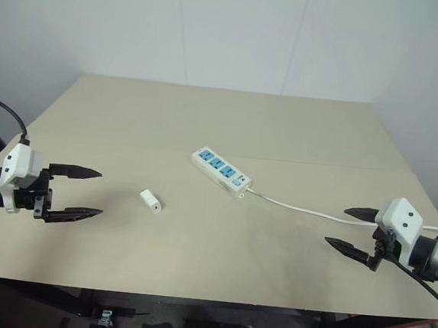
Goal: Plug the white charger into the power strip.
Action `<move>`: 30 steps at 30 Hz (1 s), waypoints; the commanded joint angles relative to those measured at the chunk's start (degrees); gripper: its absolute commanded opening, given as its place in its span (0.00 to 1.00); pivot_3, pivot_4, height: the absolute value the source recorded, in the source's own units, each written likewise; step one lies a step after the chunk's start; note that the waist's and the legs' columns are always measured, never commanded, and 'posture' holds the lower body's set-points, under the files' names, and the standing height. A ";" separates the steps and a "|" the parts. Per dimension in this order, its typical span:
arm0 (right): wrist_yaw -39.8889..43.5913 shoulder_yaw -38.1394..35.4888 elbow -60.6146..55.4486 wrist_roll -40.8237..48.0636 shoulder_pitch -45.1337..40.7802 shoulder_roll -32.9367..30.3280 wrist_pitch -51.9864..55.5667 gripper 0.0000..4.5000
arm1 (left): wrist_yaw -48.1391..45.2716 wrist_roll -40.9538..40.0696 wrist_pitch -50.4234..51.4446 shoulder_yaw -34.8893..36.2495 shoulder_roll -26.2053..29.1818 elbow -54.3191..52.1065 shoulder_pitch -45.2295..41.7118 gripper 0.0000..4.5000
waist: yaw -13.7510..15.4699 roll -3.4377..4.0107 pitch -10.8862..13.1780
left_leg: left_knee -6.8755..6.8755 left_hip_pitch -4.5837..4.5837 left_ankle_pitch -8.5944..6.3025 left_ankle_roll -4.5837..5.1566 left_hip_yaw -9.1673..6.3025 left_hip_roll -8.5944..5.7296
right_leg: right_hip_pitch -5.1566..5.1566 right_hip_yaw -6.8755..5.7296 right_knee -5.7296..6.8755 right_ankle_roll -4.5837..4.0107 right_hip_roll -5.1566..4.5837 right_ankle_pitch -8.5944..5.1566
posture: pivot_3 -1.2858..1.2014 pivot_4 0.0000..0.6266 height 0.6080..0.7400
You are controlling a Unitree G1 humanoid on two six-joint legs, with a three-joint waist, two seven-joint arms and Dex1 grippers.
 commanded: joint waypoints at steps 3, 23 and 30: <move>0.30 -1.60 -0.42 0.84 -0.83 -1.31 -0.71 1.00 | 0.40 -0.30 -0.53 1.22 0.65 -1.36 -0.74 0.99 | 0.00 0.00 0.00 | 0.00 0.00 0.00 0.00 0.00 0.00 | 0.00 0.00 0.00 0.00 0.00 0.00 | 0.52 0.24 1.00; -3.70 9.12 5.13 -3.63 -11.55 6.15 -1.22 1.00 | 0.76 1.77 -0.07 -0.76 2.11 -2.50 -1.58 0.99 | -0.32 -0.05 -0.03 | 0.00 0.03 0.00 -0.01 0.08 0.12 | -0.02 0.08 -0.02 -0.06 0.15 0.04 | 0.52 0.24 1.00; -7.04 19.25 24.16 -11.59 -28.03 16.62 -8.06 1.00 | 0.38 2.24 0.24 -1.29 2.41 -2.46 -3.37 0.99 | -0.45 -0.03 0.00 | -0.03 -0.01 0.00 -0.01 0.24 0.09 | -0.18 0.18 -0.02 -0.08 0.19 0.07 | 0.52 0.24 1.00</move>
